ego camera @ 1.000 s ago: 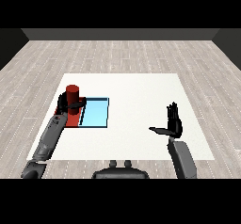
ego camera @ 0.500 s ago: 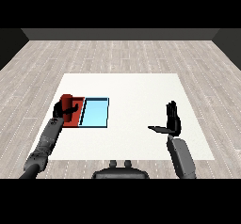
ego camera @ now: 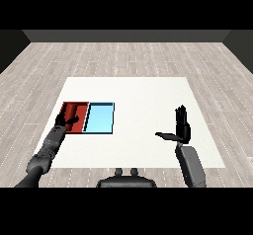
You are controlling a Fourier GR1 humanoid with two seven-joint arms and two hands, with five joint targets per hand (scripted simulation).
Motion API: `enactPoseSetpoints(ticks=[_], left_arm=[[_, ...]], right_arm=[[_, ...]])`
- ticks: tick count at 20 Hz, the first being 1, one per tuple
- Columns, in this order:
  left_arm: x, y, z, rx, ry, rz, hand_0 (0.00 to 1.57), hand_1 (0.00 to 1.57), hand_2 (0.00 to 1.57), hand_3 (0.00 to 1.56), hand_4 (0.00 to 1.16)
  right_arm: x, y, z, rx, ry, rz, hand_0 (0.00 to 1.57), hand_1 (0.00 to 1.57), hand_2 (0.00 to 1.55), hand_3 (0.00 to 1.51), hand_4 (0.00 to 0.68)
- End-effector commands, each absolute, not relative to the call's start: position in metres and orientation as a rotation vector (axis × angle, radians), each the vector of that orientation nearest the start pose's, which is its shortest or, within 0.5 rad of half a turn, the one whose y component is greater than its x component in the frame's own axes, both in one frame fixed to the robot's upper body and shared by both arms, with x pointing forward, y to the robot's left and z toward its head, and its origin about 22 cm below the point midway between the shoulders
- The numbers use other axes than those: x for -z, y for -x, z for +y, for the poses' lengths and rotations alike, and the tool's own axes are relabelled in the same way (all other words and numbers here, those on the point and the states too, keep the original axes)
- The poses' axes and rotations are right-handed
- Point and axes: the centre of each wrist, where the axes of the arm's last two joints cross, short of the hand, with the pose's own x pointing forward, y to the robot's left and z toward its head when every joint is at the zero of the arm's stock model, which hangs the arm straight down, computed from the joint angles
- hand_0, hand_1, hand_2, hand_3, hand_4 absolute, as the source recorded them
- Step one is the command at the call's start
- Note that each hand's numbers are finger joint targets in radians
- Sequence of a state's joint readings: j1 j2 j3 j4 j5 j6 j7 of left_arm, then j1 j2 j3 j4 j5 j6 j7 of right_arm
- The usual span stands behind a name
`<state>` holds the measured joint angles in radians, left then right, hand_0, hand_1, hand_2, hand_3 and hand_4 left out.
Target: Pick the red can and put it in the red box
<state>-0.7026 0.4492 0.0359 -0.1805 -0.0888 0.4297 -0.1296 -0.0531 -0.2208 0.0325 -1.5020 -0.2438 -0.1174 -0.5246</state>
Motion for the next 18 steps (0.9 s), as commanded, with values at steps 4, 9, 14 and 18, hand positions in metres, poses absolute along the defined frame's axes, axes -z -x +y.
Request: enactPoseSetpoints(ticks=[4,9,14,18], left_arm=[[0.056,-0.332,0.382,0.275,-0.819,-0.923,0.0,0.0,0.0,0.0,0.65],[0.042,-0.343,0.386,0.347,-0.861,-0.805,0.0,0.0,0.0,0.0,0.0],[0.026,-0.357,0.384,0.224,-0.852,-0.828,0.0,0.0,0.0,0.0,0.0],[0.025,-0.351,0.393,-0.022,-0.849,-1.15,0.0,0.0,0.0,0.0,0.0]], right_arm=[[-0.023,-0.26,-0.282,0.104,0.05,-2.111,0.0,0.0,0.0,0.0,0.0],[-0.011,-0.25,-0.264,0.081,0.011,-2.116,0.0,0.0,0.0,0.0,0.0],[-0.017,-0.236,-0.267,0.082,0.016,-2.133,0.0,0.0,0.0,0.0,0.0],[-0.014,-0.241,-0.273,0.072,-0.004,-2.143,0.0,0.0,0.0,0.0,0.0]])
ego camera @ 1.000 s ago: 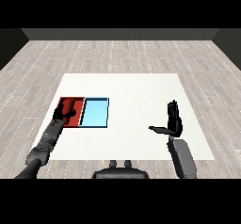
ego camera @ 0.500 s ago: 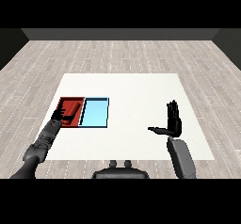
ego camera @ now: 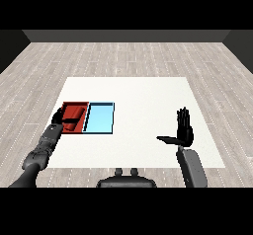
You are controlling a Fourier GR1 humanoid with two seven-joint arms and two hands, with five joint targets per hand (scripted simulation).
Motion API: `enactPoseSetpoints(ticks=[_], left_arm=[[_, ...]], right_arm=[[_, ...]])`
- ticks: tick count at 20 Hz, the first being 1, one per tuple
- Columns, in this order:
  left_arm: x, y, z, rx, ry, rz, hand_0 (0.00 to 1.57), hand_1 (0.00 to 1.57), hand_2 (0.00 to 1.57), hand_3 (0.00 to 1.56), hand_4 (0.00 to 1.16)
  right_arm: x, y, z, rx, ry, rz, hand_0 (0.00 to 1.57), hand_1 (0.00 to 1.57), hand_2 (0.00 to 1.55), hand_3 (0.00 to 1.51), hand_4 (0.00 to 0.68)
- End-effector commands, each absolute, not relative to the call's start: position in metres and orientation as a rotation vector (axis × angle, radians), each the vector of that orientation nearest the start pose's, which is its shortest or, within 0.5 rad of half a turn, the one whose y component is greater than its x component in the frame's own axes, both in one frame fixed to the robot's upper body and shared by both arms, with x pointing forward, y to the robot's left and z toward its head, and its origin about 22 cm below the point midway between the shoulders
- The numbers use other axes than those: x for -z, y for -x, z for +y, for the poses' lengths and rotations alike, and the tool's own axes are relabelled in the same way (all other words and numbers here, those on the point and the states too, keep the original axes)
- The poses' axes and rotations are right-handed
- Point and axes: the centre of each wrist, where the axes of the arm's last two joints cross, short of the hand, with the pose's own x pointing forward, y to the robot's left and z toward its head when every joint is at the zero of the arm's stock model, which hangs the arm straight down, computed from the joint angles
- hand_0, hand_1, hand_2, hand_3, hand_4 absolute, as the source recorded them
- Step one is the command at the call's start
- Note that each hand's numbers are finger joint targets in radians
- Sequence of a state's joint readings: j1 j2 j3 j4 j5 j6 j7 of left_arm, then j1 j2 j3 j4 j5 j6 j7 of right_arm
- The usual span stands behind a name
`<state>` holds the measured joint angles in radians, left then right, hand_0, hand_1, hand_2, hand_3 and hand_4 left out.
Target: Pick the red can and put it in the red box
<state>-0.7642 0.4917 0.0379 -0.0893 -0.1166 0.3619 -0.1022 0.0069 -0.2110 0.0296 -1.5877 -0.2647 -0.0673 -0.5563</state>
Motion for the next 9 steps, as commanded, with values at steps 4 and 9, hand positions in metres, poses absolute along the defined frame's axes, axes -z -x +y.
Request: enactPoseSetpoints(ticks=[4,9], left_arm=[[-0.012,-0.386,0.364,-0.211,-0.655,-1.605,0.0,0.0,0.0,0.0,0.0],[-0.01,-0.384,0.337,-0.206,-0.461,-1.925,0.0,0.0,0.0,0.0,0.0]], right_arm=[[-0.017,-0.243,-0.268,0.061,-0.04,-2.148,0.0,0.0,0.0,0.0,0.0],[-0.009,-0.241,-0.266,0.059,-0.051,-2.138,0.0,0.0,0.0,0.0,0.0]])
